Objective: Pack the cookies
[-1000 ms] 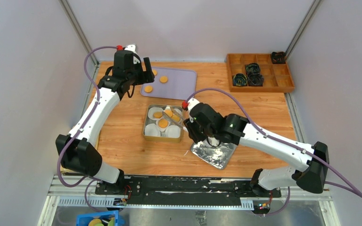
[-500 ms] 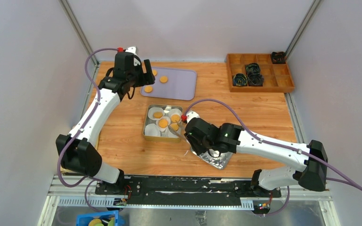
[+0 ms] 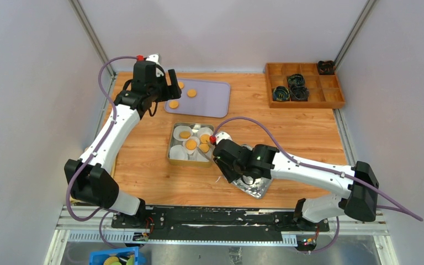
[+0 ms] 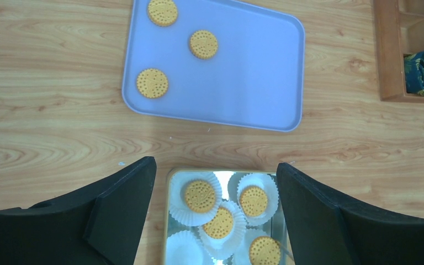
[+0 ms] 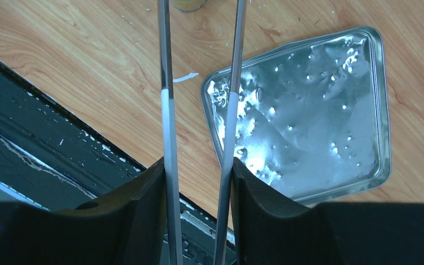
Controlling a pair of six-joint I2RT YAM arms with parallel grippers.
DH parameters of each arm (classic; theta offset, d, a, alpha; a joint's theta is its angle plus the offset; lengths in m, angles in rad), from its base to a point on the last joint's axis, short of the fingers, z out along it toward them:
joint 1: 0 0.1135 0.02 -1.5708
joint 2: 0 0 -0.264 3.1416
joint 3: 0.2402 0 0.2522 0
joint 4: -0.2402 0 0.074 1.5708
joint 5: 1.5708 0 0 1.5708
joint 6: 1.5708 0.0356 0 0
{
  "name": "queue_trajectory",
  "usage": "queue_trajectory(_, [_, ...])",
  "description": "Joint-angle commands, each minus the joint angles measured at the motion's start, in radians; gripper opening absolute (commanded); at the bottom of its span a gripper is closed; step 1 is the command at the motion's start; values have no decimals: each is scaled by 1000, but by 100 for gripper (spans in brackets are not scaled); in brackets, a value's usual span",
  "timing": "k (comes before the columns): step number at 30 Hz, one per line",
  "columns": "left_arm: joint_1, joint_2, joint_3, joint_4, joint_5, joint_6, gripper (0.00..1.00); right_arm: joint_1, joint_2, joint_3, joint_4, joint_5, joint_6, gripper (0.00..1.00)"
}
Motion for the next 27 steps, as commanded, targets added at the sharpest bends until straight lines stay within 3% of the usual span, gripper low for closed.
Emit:
queue_trajectory(1, [7,-25,1,-5,-7,2,86,17,-2,24,-5,3,11,45])
queue_trajectory(14, [7,-32,9,-7,12,3,87,17,-21,33,-8,7,11,49])
queue_trajectory(18, [7,-41,10,-8,8,7,87,15,-30,52,-9,89,8,42])
queue_trajectory(22, [7,-44,7,-2,4,3,87,-3,-15,123,16,205,-55,41])
queue_trajectory(27, [7,-45,3,2,-3,4,87,-85,61,230,75,212,-139,37])
